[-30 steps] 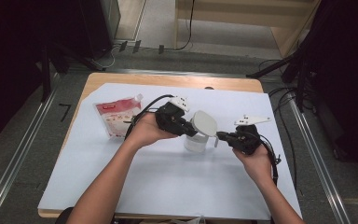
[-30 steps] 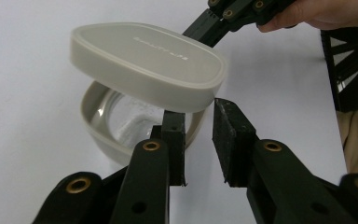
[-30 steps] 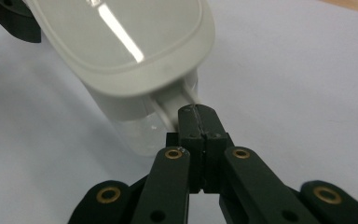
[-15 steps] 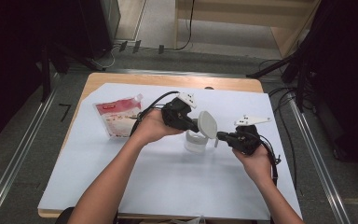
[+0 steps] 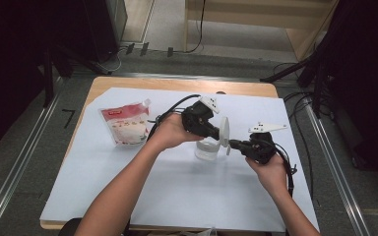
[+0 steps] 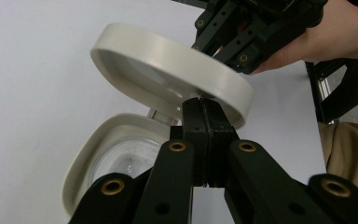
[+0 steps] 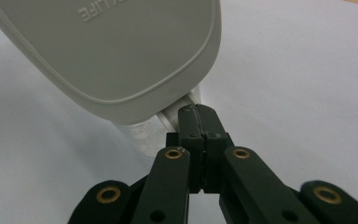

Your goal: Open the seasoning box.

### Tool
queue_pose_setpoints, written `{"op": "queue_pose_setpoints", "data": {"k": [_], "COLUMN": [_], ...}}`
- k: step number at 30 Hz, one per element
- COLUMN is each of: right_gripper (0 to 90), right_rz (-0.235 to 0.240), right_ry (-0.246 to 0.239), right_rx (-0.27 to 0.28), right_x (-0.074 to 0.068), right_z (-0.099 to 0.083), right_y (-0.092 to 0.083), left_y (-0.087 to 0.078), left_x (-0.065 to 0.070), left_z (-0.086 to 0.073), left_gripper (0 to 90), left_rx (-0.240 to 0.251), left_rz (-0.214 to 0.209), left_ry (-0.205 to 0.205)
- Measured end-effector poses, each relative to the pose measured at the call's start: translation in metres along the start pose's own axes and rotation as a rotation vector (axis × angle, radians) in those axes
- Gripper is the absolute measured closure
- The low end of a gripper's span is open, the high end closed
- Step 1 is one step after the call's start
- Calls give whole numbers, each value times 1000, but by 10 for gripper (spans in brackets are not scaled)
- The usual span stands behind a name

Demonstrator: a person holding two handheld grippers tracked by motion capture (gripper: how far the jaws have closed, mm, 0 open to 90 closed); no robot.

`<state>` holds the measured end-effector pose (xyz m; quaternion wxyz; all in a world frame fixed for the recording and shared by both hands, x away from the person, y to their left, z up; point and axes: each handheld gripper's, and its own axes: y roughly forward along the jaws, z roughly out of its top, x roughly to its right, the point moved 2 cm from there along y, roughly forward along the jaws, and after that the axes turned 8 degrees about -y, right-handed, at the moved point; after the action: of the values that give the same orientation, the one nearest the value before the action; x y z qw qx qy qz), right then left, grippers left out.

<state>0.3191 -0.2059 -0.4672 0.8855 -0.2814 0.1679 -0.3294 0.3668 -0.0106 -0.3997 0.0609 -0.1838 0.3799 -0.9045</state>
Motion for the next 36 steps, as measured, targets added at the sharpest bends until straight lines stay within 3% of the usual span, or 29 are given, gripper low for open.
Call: {"op": "queue_pose_setpoints", "data": {"k": [7, 13, 15, 16, 22, 25, 31, 36], "right_gripper": [900, 900, 900, 900, 900, 900, 900, 900], "right_rz": [7, 10, 12, 19, 32, 37, 56, 68], "right_ry": [5, 7, 11, 22, 4, 5, -4, -14], "right_rx": [3, 13, 18, 20, 17, 6, -16, -40], "right_x": [-1, -2, -2, -3, -8, -10, -16, -18], "right_z": [-1, -3, -4, -5, -9, -11, -14, -15], "right_y": [-2, -7, -10, -13, -14, -13, -5, 5], "left_y": [8, -1, -4, -7, -19, -24, -31, -38], "left_x": [2, 0, 1, 1, 2, 1, 0, 3], "left_z": [3, -3, -5, -6, -19, -28, -44, -54], "left_gripper": [890, 823, 753, 663, 520, 461, 425, 433], "left_rx": [-14, -10, -14, -13, 34, 30, 37, 61], "left_rz": [-1, 10, 15, 26, 44, 53, 69, 68], "left_ry": [1, -8, -16, -19, -30, -48, -89, -91]}}
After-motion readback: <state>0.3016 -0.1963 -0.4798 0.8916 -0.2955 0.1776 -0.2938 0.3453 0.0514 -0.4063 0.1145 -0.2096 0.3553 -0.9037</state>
